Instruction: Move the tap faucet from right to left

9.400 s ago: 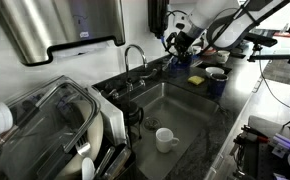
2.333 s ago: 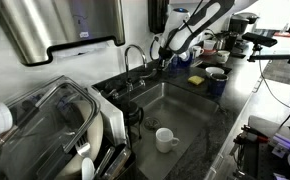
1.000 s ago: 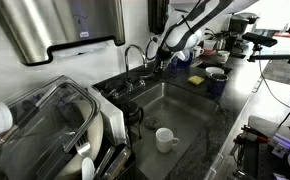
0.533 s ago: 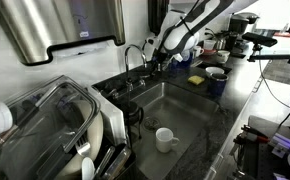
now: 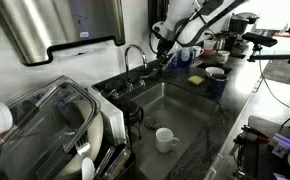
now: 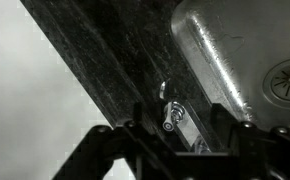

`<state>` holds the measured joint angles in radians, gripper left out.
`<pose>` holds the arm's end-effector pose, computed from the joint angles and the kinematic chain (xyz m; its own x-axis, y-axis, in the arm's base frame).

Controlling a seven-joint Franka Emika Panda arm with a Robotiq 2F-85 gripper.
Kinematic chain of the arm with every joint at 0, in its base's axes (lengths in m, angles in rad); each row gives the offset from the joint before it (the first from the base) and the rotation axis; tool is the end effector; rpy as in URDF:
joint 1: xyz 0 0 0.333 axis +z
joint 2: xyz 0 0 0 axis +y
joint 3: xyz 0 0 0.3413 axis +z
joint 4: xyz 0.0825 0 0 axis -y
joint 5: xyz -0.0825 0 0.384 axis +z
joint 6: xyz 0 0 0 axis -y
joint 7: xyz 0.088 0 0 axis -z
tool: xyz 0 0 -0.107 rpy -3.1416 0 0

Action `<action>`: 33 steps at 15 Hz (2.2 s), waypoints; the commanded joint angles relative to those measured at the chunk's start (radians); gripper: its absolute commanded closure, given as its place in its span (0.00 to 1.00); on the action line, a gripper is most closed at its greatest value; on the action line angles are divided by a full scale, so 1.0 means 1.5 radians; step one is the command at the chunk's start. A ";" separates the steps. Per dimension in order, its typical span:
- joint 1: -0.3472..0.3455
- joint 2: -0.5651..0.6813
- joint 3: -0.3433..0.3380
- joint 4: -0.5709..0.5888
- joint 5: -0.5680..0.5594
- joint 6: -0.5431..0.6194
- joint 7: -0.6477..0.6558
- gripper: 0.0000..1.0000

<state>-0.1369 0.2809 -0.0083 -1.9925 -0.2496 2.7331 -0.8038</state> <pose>0.6404 -0.0837 0.3951 0.6126 0.7751 0.1551 0.6616 -0.6102 0.4358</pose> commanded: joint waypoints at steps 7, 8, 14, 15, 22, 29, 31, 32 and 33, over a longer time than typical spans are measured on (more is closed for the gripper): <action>0.010 -0.062 -0.023 -0.034 -0.037 -0.054 0.023 0.00; 0.010 -0.062 -0.023 -0.035 -0.037 -0.054 0.023 0.00; -0.011 -0.030 -0.007 0.002 0.038 -0.141 -0.073 0.00; -0.017 -0.024 -0.005 0.007 0.067 -0.147 -0.098 0.00; -0.063 0.027 0.018 0.057 0.262 -0.161 -0.300 0.00; -0.097 0.086 0.055 0.100 0.373 -0.147 -0.415 0.00; -0.107 0.098 0.064 0.110 0.399 -0.146 -0.442 0.00; -0.110 0.100 0.067 0.114 0.408 -0.145 -0.453 0.00; -0.113 0.102 0.069 0.116 0.413 -0.143 -0.462 0.00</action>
<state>-0.2705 0.4077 0.0635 -1.8575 0.3255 2.5239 -1.4277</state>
